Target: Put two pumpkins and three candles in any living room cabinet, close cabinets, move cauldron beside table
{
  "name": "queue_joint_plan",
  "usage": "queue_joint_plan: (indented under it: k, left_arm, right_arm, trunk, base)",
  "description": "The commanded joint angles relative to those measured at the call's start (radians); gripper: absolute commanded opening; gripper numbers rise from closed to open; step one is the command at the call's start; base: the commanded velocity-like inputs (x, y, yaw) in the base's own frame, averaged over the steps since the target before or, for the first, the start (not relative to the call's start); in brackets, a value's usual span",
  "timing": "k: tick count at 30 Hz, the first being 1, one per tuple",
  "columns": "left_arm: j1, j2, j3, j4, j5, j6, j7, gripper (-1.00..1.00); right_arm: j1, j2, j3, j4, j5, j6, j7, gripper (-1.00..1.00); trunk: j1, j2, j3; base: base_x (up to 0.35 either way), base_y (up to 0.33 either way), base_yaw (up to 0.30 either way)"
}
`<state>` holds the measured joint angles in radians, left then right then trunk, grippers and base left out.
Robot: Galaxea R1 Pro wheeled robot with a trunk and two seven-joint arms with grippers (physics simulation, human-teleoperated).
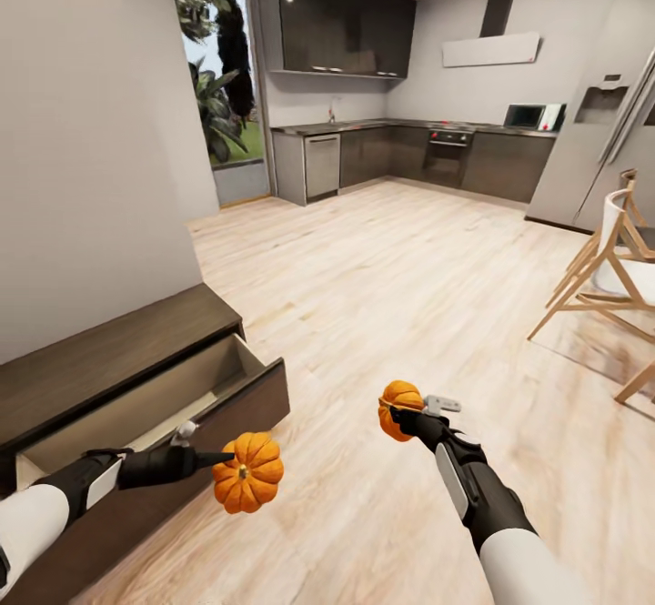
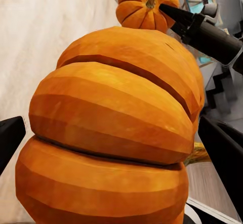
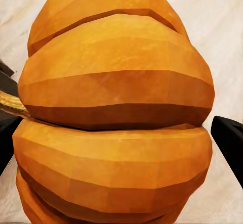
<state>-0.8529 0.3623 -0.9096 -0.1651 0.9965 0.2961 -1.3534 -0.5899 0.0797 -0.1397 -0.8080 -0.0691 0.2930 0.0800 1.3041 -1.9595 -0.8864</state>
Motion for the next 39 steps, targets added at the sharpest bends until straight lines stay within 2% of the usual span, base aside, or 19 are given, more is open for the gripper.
queue_joint_plan:
  k: [1, 39]
  left_arm:
    - [0.0, -0.001, 0.009, -0.001, 0.001, 0.0, 0.001, -1.0]
    - [0.0, -0.008, 0.008, -0.001, 0.001, -0.002, 0.004, -1.0]
  right_arm:
    - [0.0, 0.001, 0.0, 0.0, -0.001, 0.0, 0.0, -1.0]
    - [0.0, 0.002, 0.0, 0.007, -0.001, 0.0, 0.0, -1.0]
  trunk:
    - [0.0, 0.0, 0.0]
    - [0.0, 0.0, 0.0]
  base:
    - [0.0, 0.0, 0.288]
    - [0.0, 0.0, 0.288]
